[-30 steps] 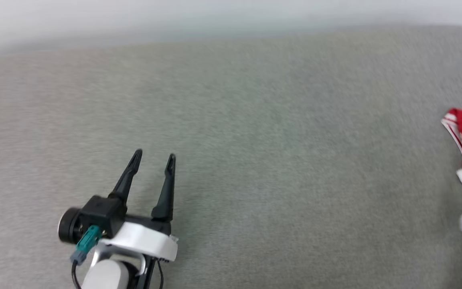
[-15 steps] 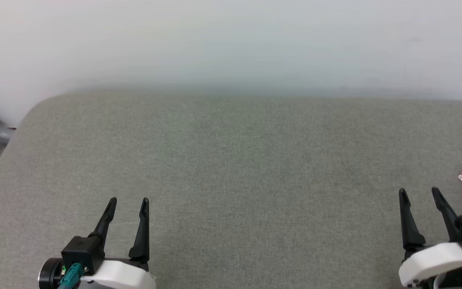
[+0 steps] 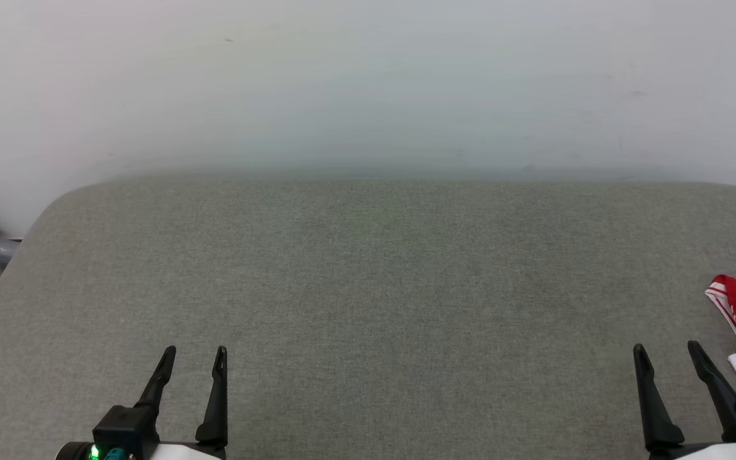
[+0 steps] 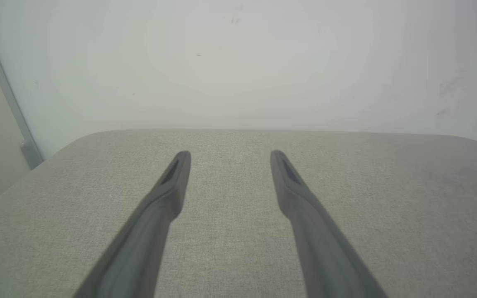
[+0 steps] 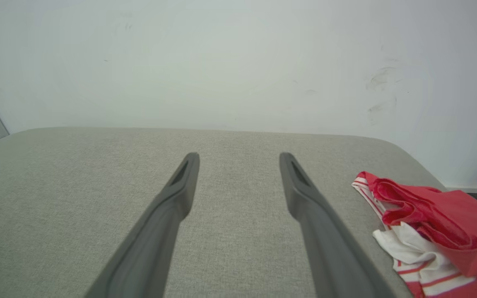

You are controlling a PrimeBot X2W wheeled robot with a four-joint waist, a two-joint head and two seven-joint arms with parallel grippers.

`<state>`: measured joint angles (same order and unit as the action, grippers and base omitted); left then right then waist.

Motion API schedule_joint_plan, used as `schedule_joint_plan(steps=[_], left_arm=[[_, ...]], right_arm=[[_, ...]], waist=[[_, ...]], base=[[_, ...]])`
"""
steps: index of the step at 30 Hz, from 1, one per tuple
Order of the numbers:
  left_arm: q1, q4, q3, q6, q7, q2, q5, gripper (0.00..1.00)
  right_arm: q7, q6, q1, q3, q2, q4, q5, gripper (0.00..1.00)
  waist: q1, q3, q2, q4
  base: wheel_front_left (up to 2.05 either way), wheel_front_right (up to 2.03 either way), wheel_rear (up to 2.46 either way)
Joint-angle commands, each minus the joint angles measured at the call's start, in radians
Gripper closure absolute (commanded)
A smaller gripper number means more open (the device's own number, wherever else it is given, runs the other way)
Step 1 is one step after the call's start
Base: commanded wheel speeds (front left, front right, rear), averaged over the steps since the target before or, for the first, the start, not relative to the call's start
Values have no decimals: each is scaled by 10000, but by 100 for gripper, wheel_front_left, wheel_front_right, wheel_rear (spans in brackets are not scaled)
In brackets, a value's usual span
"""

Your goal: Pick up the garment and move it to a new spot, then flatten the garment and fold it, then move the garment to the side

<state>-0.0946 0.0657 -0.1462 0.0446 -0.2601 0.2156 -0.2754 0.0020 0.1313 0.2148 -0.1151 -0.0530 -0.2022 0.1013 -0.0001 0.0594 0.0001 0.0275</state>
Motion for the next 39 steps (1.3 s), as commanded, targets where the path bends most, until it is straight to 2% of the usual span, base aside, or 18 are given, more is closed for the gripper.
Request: schedule_joint_plan(steps=[1,19,20,39], left_arm=[[-114,0,94,-39,-71,-25,100,0],[-111,306,290,-241,-73,-286,278,0],[-142,320,258,-231,10,-302,262,100],[406,717,834,-598,919,-635,-2984,100]], right_arm=[[54,-12,206,33,41,-202,117,0],[302,-12,217,13,44,-596,253,0],[262,0,294,8,4,-516,225,100],[291,0,-546,226,-157,675,3964,100]], waist=[[1,31,-1,-48],[1,-3,-1,-60],[1,-4,-1,-62],[1,-96,-1,-94]], base=[[0,0,0],[0,0,0],[0,0,0],[0,0,0]])
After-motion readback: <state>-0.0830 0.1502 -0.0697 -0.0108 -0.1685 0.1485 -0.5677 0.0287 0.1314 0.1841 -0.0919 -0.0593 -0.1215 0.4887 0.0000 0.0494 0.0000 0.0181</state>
